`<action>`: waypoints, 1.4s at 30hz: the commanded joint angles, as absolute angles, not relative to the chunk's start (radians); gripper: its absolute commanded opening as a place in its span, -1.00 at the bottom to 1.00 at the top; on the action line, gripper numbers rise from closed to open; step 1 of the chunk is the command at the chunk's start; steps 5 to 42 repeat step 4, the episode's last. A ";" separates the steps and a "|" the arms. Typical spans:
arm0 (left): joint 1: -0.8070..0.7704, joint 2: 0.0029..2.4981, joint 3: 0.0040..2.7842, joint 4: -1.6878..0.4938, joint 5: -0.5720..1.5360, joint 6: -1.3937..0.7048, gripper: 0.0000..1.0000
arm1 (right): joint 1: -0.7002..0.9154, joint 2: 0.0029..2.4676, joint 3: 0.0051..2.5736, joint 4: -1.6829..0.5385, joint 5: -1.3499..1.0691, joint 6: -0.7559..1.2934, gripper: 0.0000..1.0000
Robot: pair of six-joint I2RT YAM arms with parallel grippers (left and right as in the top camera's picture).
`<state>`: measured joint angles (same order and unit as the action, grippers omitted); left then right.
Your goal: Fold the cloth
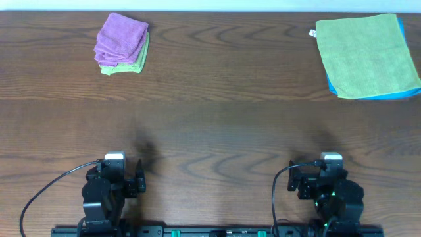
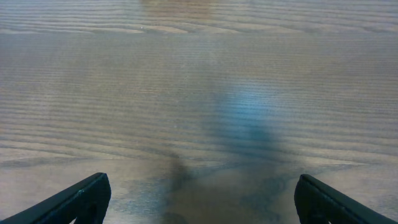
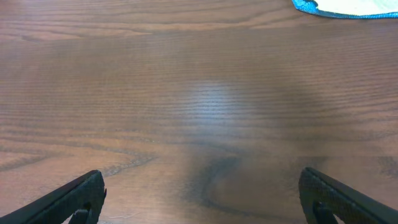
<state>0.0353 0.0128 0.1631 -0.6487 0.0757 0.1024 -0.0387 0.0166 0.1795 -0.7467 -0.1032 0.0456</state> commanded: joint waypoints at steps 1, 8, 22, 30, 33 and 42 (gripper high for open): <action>0.030 0.004 0.158 -0.656 0.086 0.112 0.91 | -0.033 0.006 0.163 -0.747 -0.094 0.063 0.99; 0.030 0.004 0.158 -0.656 0.086 0.112 0.91 | -0.033 0.006 0.163 -0.747 -0.094 0.063 0.99; 0.030 0.004 0.158 -0.656 0.086 0.112 0.91 | -0.033 0.006 0.163 -0.747 -0.094 0.063 0.99; 0.030 0.004 0.158 -0.656 0.086 0.112 0.91 | -0.033 0.006 0.163 -0.747 -0.094 0.063 0.99; 0.030 0.004 0.158 -0.656 0.086 0.112 0.91 | -0.033 0.006 0.163 -0.747 -0.094 0.063 0.99; 0.030 0.004 0.158 -0.656 0.086 0.112 0.91 | -0.033 0.006 0.163 -0.747 -0.094 0.063 0.99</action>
